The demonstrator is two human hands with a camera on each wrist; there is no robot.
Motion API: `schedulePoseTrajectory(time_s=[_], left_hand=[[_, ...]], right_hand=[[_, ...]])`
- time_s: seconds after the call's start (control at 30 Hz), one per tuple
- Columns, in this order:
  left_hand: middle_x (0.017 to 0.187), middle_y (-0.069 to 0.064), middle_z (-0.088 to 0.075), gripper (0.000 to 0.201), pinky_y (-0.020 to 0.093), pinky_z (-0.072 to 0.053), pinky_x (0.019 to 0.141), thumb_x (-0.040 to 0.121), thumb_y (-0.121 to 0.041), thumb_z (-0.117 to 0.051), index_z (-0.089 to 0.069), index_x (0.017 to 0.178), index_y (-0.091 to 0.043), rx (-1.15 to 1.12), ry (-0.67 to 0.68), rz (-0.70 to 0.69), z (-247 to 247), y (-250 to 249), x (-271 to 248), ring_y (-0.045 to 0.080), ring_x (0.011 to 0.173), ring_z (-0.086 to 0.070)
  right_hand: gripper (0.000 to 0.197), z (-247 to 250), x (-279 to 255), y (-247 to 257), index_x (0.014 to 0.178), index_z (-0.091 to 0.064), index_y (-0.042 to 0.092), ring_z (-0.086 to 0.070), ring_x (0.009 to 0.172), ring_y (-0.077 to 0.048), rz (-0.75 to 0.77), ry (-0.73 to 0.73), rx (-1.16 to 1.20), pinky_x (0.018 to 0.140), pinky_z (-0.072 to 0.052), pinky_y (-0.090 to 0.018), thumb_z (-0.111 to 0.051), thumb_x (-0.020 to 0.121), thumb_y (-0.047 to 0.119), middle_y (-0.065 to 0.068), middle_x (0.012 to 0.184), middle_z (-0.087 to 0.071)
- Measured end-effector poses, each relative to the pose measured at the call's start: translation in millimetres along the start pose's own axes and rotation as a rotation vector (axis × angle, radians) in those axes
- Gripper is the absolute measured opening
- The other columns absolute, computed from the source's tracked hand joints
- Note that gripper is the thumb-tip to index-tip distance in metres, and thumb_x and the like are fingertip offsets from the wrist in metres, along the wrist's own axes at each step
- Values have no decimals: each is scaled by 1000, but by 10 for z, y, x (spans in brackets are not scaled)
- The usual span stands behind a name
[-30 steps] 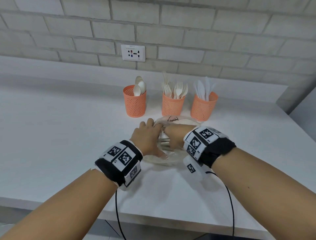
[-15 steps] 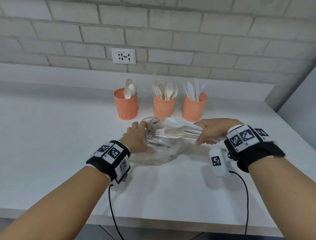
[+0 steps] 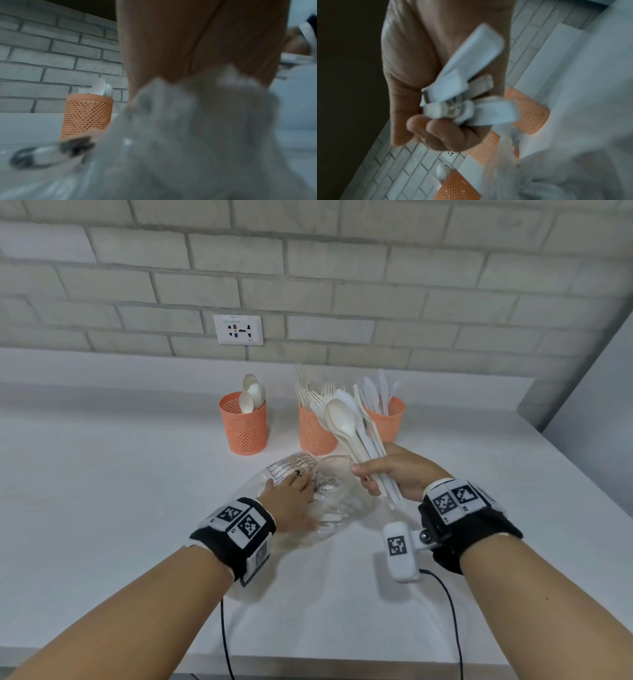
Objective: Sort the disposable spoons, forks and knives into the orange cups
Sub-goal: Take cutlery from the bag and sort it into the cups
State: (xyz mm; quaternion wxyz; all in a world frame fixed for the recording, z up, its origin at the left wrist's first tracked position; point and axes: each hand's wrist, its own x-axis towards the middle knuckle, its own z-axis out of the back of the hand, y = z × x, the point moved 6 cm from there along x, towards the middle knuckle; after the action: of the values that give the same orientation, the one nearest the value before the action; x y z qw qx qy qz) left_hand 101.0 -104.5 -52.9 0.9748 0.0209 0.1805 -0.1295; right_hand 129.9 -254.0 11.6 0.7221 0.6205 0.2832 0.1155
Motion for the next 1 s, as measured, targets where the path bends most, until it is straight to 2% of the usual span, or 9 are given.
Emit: schedulePoseTrajectory(time_s=[0.1, 0.2, 0.33, 0.43, 0.5, 0.63, 0.73, 0.83, 1.0], left_hand=[[160, 4, 2, 84, 55, 2, 116, 85, -62, -48, -21, 149, -16, -269, -192, -49, 346, 2, -78, 24, 147, 5], [155, 2, -22, 74, 36, -18, 114, 87, -54, -47, -29, 147, -14, -738, -525, -137, 793, 31, -223, 18, 143, -19], [112, -2, -60, 55, 38, -34, 103, 73, -34, -58, -53, 123, -13, -1495, -274, -276, 840, -27, -222, 17, 112, -53], [74, 4, -57, 29, 41, -49, 83, 64, -27, -62, -62, 88, -10, -1824, -159, -399, 830, 17, -253, 21, 75, -61], [76, 13, -58, 37, 40, -55, 71, 59, -27, -71, -63, 85, -2, -1939, -112, -447, 837, 45, -269, 27, 72, -62], [107, 5, -68, 38, 35, -56, 83, 73, -35, -63, -66, 103, -12, -1967, -120, -379, 870, 147, -271, 18, 99, -65], [89, 0, -70, 14, 27, -57, 70, 87, -16, -55, -64, 96, -12, -1950, -104, -321, 847, 206, -242, 10, 81, -68], [74, 2, -69, 14, 21, -54, 56, 84, -13, -53, -66, 87, -7, -1957, -123, -250, 792, 257, -207, 11, 63, -66], [84, 9, -67, 32, 35, -48, 85, 87, -9, -43, -71, 70, -7, -2145, -249, -184, 852, 466, -128, 22, 85, -61]], right_hand=[[11, -102, 25, 79, 86, -55, 9, -46, 44, -9, 39, -9, 85, 43, -41, -19, -58, 85, -1, -4, 63, -50], [8, -238, 52, 210, 88, -57, 8, -48, 43, -8, 107, 26, 219, 41, -42, -18, -61, 82, 4, -1, 60, -57], [13, -414, 121, 362, 95, -57, 8, -46, 42, -8, 180, 93, 415, 39, -40, -18, -57, 82, 8, 0, 58, -52], [13, -587, 172, 401, 95, -58, 9, -47, 41, -6, 159, 180, 450, 38, -41, -17, -60, 83, 14, 1, 58, -51], [20, -713, 196, 398, 92, -56, 10, -47, 40, -6, 137, 268, 411, 37, -40, -16, -66, 81, 23, 2, 57, -52], [21, -930, 250, 355, 79, -49, 9, -45, 40, -6, 90, 337, 219, 38, -40, -17, -63, 79, 25, 2, 53, -49], [26, -976, 293, 347, 68, -48, 8, -46, 40, -6, 43, 308, 109, 40, -42, -17, -51, 92, 13, 2, 48, -49], [26, -998, 319, 350, 74, -52, 8, -52, 41, -8, -53, 251, 69, 44, -48, -19, -51, 92, 26, 0, 51, -52], [33, -916, 368, 381, 107, -52, 21, -59, 51, -17, 58, -97, 17, 43, -49, -24, -36, 96, 47, -6, 73, -61]])
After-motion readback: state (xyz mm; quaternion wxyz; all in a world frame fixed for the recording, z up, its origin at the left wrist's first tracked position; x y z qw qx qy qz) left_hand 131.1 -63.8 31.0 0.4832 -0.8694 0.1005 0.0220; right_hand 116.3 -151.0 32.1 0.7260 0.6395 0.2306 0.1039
